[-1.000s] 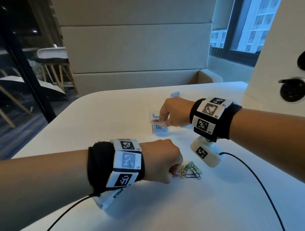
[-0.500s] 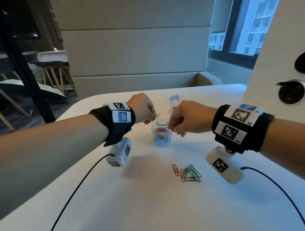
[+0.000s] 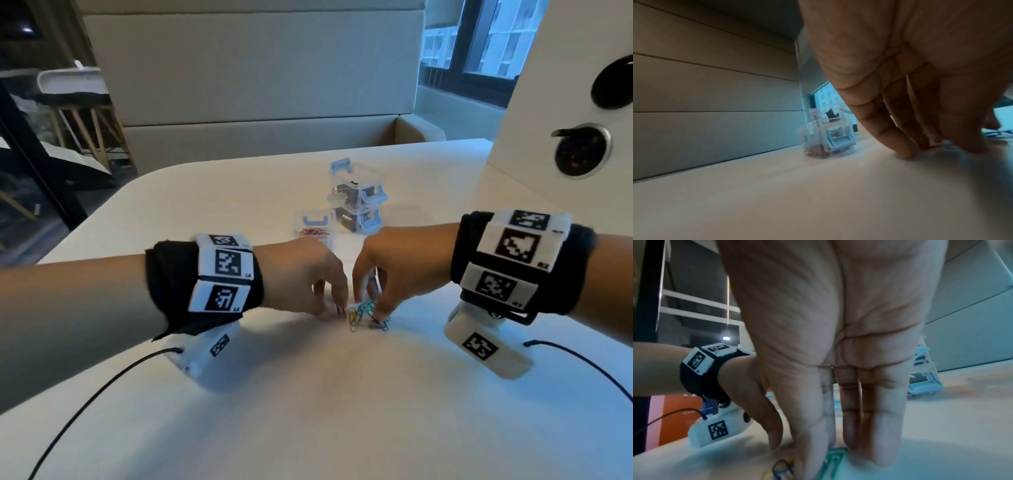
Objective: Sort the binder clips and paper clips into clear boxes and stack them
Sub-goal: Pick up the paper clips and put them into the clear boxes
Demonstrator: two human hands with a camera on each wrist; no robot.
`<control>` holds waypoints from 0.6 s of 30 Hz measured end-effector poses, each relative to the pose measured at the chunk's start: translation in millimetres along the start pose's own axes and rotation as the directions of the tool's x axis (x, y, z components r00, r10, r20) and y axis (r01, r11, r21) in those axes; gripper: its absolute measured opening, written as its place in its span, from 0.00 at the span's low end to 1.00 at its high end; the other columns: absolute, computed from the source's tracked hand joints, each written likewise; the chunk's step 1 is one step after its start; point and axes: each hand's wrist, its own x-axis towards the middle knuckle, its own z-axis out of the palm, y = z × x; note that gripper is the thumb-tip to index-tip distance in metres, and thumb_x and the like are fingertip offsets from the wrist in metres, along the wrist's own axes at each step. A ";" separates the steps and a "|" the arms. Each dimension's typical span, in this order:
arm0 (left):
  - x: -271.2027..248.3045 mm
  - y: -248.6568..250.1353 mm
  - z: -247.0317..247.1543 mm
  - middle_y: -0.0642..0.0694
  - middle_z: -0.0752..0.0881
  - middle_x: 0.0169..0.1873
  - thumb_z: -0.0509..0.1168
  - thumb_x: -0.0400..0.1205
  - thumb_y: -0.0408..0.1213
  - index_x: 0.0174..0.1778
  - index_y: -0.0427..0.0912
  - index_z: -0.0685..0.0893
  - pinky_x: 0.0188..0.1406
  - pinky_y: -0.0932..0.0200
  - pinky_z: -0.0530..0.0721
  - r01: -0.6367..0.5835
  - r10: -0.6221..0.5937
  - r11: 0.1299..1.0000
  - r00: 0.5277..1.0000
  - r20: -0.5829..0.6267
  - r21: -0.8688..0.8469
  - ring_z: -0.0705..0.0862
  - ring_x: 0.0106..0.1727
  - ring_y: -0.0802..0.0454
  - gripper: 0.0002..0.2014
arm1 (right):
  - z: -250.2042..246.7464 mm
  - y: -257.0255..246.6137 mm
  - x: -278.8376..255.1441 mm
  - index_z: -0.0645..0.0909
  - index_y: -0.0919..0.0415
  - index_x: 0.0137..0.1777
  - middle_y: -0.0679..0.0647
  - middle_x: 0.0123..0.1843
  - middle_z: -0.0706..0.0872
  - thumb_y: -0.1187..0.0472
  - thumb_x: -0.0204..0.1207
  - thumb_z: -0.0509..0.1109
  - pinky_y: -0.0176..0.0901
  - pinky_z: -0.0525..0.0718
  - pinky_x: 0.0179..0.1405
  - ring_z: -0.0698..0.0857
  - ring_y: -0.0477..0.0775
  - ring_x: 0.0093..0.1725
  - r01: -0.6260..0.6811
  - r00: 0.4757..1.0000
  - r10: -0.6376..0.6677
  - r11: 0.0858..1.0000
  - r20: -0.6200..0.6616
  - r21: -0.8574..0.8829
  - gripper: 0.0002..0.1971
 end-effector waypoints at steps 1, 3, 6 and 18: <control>0.0 2.3 2.9 0.54 0.88 0.43 0.73 0.72 0.33 0.49 0.50 0.91 0.41 0.66 0.81 -0.022 0.022 1.000 1.000 0.000 0.005 0.82 0.36 0.60 0.11 | 2.0 -0.2 0.7 0.89 0.51 0.52 0.47 0.44 0.92 0.53 0.67 0.81 0.33 0.81 0.37 0.91 0.49 0.41 0.001 1.000 -0.001 1.000 -0.012 -0.010 0.13; 1.7 4.7 5.7 0.54 0.87 0.43 0.71 0.73 0.30 0.48 0.50 0.91 0.40 0.63 0.81 -0.037 0.037 0.999 0.999 -0.011 0.017 0.80 0.33 0.62 0.12 | 4.4 0.2 3.0 0.90 0.54 0.49 0.49 0.41 0.93 0.55 0.68 0.80 0.29 0.77 0.33 0.90 0.46 0.35 -0.001 0.999 0.001 1.000 -0.035 -0.004 0.10; 5.0 5.7 6.0 0.52 0.87 0.42 0.71 0.75 0.34 0.50 0.48 0.90 0.37 0.70 0.75 0.004 -0.005 0.998 0.999 0.032 0.055 0.76 0.32 0.67 0.09 | 6.2 0.5 6.1 0.89 0.56 0.44 0.52 0.39 0.93 0.57 0.69 0.79 0.29 0.77 0.32 0.87 0.45 0.29 -0.020 0.999 0.020 1.000 -0.030 0.012 0.06; 4.0 8.5 3.5 0.54 0.83 0.33 0.68 0.79 0.40 0.45 0.46 0.85 0.31 0.70 0.74 0.212 -0.205 0.977 0.970 0.133 -0.039 0.77 0.30 0.63 0.04 | 4.6 3.8 11.4 0.86 0.55 0.50 0.49 0.34 0.89 0.55 0.74 0.75 0.34 0.79 0.35 0.89 0.45 0.33 -0.140 0.988 0.135 0.989 0.081 0.057 0.08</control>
